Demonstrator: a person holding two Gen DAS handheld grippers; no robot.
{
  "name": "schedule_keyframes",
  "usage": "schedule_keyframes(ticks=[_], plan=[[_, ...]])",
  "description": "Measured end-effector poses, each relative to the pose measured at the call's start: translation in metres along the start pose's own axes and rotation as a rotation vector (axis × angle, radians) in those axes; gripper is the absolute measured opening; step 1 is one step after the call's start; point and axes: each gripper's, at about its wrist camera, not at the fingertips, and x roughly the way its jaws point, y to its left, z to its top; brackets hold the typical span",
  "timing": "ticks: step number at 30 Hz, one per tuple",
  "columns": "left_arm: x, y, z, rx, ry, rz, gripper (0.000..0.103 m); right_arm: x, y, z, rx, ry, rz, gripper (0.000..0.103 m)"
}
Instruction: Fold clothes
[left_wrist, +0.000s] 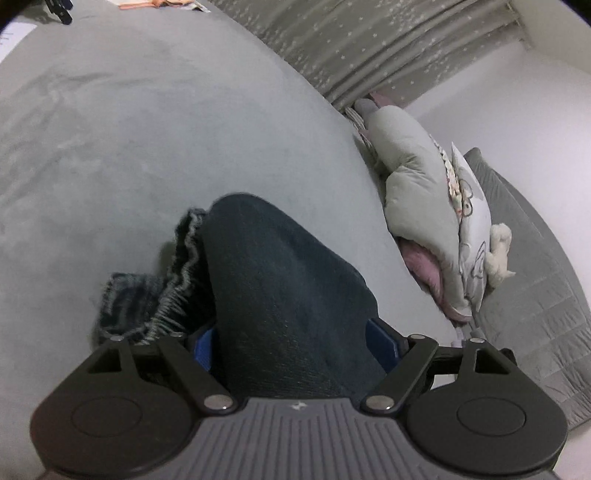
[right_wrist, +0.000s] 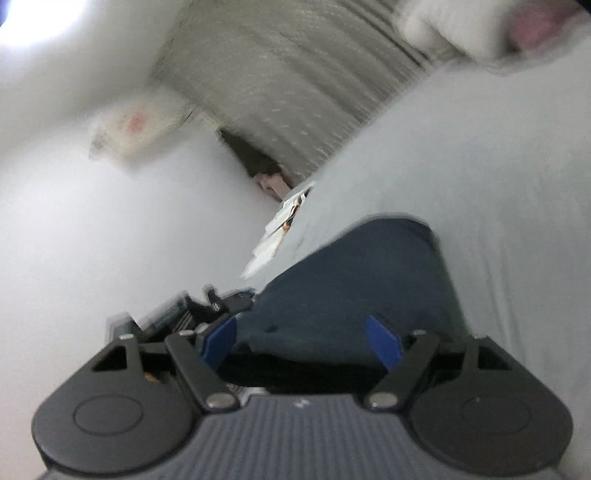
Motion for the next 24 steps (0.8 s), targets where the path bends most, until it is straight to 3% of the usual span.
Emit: schedule_keyframes(ticks=[1,3,5,8,12,13,15,16,17,19,24], plan=[[0.000,0.000,0.000,-0.002,-0.005,0.000,0.064,-0.003,-0.011,-0.001,0.075,0.007,0.045,0.078],[0.001,0.000,0.000,-0.006,-0.014,-0.001,0.041,0.002,-0.030,-0.004,0.217,0.025,0.111,0.078],[0.002,0.000,-0.001,-0.010,-0.023,-0.002,0.033,0.010,-0.045,-0.013,0.328,0.036,0.139,0.078],[0.003,0.001,-0.001,-0.016,-0.037,-0.002,0.028,0.019,-0.062,-0.022,0.422,0.005,0.122,0.078],[0.005,0.001,-0.002,-0.024,-0.055,-0.004,0.023,0.030,-0.092,-0.027,0.589,-0.124,0.121,0.078],[0.003,0.003,-0.001,-0.040,-0.066,-0.015,0.023,0.031,-0.092,-0.027,0.596,-0.137,0.112,0.076],[-0.001,0.008,0.001,-0.074,-0.090,-0.038,0.022,0.031,-0.087,-0.026,0.585,-0.164,0.082,0.050],[-0.003,0.011,0.002,-0.092,-0.102,-0.050,0.022,0.029,-0.074,-0.023,0.500,-0.183,0.035,0.031],[-0.005,0.014,0.003,-0.109,-0.114,-0.062,0.022,0.028,-0.062,-0.020,0.427,-0.198,-0.002,0.019],[-0.007,0.023,0.003,-0.124,-0.104,-0.027,0.022,0.035,-0.045,-0.020,0.320,-0.189,-0.062,0.015],[0.000,0.046,-0.003,-0.151,-0.034,0.058,0.022,0.061,-0.057,-0.040,0.234,-0.063,-0.237,0.010]])
